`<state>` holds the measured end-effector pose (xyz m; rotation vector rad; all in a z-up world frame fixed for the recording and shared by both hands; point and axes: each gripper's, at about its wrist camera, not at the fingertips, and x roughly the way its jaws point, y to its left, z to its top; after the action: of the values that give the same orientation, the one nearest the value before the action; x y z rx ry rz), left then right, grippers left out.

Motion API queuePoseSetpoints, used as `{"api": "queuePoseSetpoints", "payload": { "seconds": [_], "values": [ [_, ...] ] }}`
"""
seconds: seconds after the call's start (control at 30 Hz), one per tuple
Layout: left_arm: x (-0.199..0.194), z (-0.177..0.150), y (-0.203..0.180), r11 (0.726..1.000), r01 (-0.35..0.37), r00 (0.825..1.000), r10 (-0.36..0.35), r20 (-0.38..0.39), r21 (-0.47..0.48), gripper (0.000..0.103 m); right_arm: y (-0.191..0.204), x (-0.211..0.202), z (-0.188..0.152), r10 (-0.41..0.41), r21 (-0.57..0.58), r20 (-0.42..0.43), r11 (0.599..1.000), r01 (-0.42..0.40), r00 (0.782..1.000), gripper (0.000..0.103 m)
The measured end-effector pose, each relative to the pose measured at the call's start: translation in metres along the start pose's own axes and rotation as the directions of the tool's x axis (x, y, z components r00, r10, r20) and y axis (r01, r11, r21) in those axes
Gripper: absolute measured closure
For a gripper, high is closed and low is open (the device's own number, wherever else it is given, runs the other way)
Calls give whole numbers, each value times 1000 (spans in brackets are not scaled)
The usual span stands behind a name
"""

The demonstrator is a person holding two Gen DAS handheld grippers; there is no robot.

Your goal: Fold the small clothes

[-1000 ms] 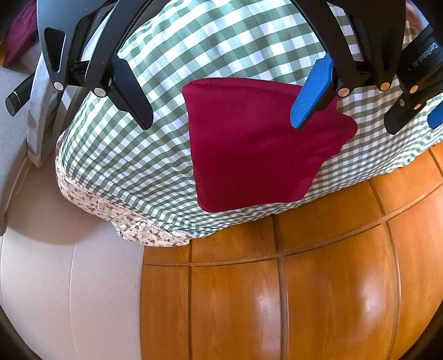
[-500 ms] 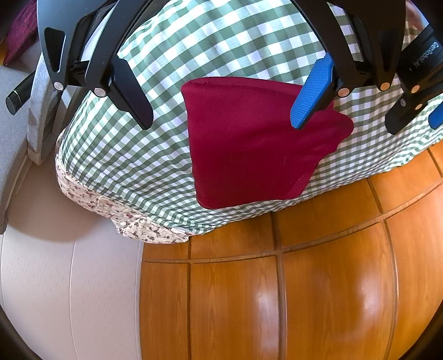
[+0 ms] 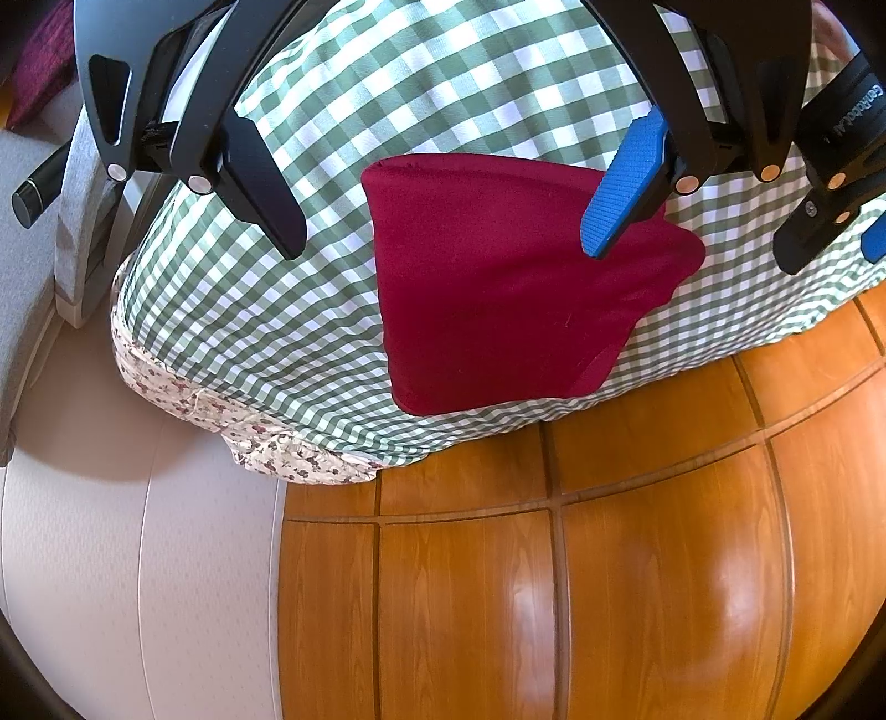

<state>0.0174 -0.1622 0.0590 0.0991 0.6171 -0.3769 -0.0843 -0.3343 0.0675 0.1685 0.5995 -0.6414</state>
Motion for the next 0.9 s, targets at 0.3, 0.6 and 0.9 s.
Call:
{"api": "queuePoseSetpoints", "payload": {
  "seconds": [0.3, 0.6, 0.9],
  "values": [
    [1, -1, 1, 1000, 2, 1000, -2, -4, -6, 2, 1, 2, 0, 2, -2, -9, 1000, -2, 1000, 5],
    [10, -4, 1, 1000, 11, 999, -11, -31, -5, 2, -1, 10, -4, 6, -7, -28, 1000, -6, 1000, 5],
    [26, -10, 7, 1000, -4, 997, 2, -74, -19, 2, -9, 18, 2, 20, 1, -30, 1000, -20, 999, 5]
  ]
}}
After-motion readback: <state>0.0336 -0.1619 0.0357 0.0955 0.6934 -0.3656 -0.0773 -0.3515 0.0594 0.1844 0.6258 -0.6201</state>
